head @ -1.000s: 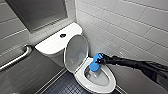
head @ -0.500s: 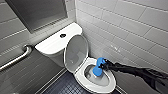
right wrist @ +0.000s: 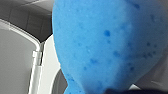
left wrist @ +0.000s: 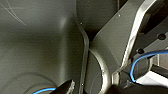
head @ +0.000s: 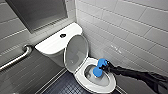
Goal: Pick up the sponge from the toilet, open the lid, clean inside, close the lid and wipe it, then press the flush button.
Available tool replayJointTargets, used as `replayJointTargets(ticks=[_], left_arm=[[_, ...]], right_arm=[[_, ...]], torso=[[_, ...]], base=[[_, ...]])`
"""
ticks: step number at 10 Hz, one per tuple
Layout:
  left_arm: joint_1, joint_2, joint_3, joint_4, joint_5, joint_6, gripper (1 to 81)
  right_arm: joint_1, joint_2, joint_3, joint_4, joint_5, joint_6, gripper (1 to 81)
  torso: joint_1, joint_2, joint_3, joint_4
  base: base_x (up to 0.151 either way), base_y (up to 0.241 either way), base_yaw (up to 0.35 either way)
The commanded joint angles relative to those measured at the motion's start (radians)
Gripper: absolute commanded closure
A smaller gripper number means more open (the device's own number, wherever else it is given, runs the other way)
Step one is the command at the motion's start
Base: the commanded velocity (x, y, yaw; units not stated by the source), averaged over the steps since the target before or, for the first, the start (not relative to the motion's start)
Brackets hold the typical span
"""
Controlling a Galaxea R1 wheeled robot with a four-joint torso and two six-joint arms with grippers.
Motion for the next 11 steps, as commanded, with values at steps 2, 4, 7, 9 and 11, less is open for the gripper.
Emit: replayJointTargets(ticks=[2,4,7,9,11], left_arm=[[0.034,0.004,0.023,0.002,0.074,0.001,1.0],[0.034,0.006,0.023,0.004,0.076,0.001,1.0],[0.035,0.016,0.023,0.004,0.074,0.002,1.0],[0.035,0.023,0.023,0.007,0.076,0.002,1.0],[0.035,0.026,0.023,0.007,0.074,0.002,1.0]], right_arm=[[-0.003,-0.204,0.201,0.023,-0.002,0.023,81.1],[-0.055,-0.250,0.238,0.024,0.030,0.029,81.1],[-0.135,-0.363,0.361,0.024,0.064,0.029,81.1],[-0.184,-0.469,0.462,0.024,0.096,0.029,81.1],[-0.249,-0.538,0.528,0.023,0.131,0.029,81.1]], torso=[[0.000,0.000,0.000,0.000],[0.000,0.000,0.000,0.000],[0.000,0.000,0.000,0.000],[0.000,0.000,0.000,0.000],[0.000,0.000,0.000,0.000]], base=[[0.000,0.000,0.000],[0.000,0.000,0.000],[0.000,0.000,0.000],[0.000,0.000,0.000],[0.000,0.000,0.000]])
